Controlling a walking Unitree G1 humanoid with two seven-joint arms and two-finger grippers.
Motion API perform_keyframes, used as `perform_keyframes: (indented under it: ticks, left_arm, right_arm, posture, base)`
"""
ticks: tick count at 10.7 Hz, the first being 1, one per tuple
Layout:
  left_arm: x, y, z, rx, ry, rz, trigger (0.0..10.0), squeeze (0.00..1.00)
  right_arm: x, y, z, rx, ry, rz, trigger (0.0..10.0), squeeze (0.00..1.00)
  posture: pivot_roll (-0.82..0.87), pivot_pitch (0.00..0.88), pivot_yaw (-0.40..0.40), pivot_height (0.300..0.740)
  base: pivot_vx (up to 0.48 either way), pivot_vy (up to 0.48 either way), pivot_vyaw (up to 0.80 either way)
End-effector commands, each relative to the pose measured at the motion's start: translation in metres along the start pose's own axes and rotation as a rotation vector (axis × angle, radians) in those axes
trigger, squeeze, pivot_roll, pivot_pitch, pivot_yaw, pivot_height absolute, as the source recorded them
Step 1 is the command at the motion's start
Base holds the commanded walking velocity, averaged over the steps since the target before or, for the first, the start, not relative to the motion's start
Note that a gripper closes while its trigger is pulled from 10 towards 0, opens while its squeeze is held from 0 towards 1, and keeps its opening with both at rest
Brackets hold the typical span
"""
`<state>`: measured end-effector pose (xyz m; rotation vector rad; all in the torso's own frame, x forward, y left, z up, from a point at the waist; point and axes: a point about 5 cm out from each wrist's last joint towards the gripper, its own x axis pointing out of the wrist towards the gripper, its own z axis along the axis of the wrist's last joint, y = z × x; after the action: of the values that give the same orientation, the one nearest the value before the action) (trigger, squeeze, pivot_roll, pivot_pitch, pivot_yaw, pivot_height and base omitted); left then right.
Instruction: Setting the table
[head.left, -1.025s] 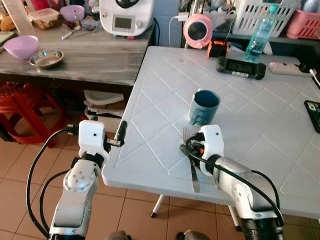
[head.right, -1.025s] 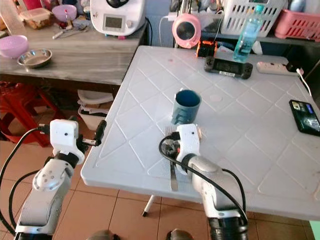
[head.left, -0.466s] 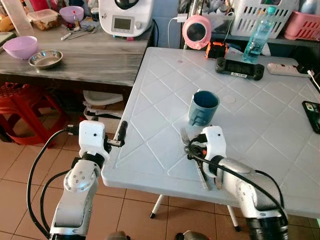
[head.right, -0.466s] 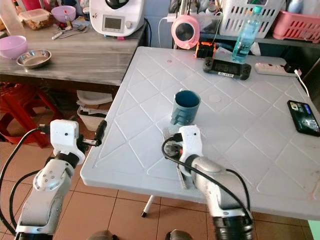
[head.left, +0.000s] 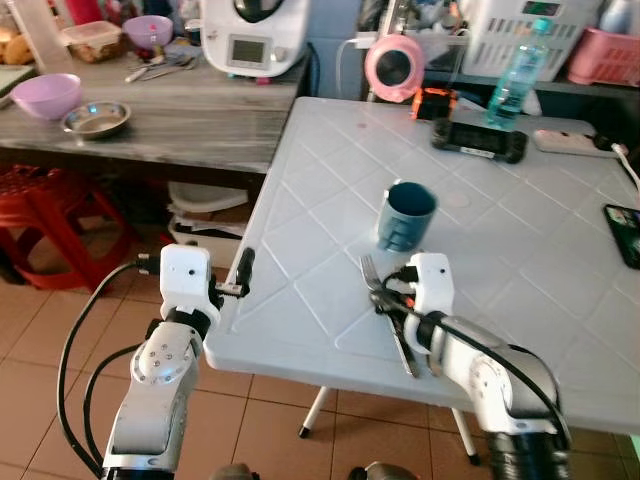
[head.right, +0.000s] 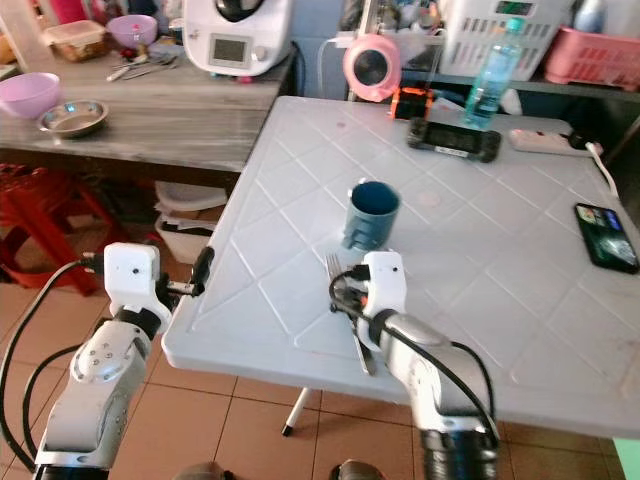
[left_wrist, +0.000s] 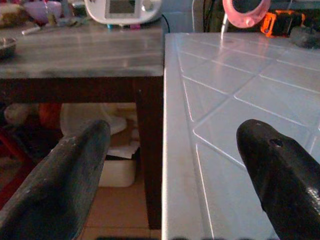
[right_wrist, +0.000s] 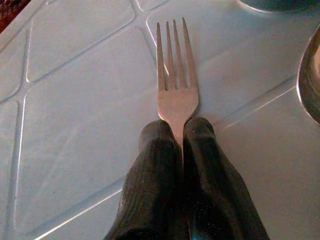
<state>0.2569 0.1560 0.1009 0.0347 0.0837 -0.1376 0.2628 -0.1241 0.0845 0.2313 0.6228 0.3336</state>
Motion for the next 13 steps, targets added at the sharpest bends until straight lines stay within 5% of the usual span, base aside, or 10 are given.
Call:
perform_keyframes:
  ticks: [1, 6, 13]
  left_arm:
    - [0.001, 0.004, 0.0, 0.004, 0.007, 0.019, 10.0, 0.0]
    - [0.009, 0.008, 0.002, 0.05, -0.013, 0.041, 10.0, 0.0]
    - [0.012, 0.006, 0.005, 0.07, -0.052, 0.039, 10.0, 0.0]
  right_arm:
    - [0.007, -0.002, -0.019, 0.037, 0.096, -0.019, 0.0, 0.0]
    - [0.024, 0.009, -0.013, 0.03, 0.069, -0.013, 0.0, 0.0]
    - [0.02, 0.0, 0.04, -0.036, -0.366, -0.135, 0.0, 0.0]
  posture:
    - [0.04, 0.0, -0.004, 0.74]
    - [0.04, 0.0, -0.006, 0.74]
    - [0.04, 0.0, 0.001, 0.74]
  base:
    - [0.0, 0.48, 0.0]
    - [0.0, 0.48, 0.0]
    - [0.0, 0.443, 0.0]
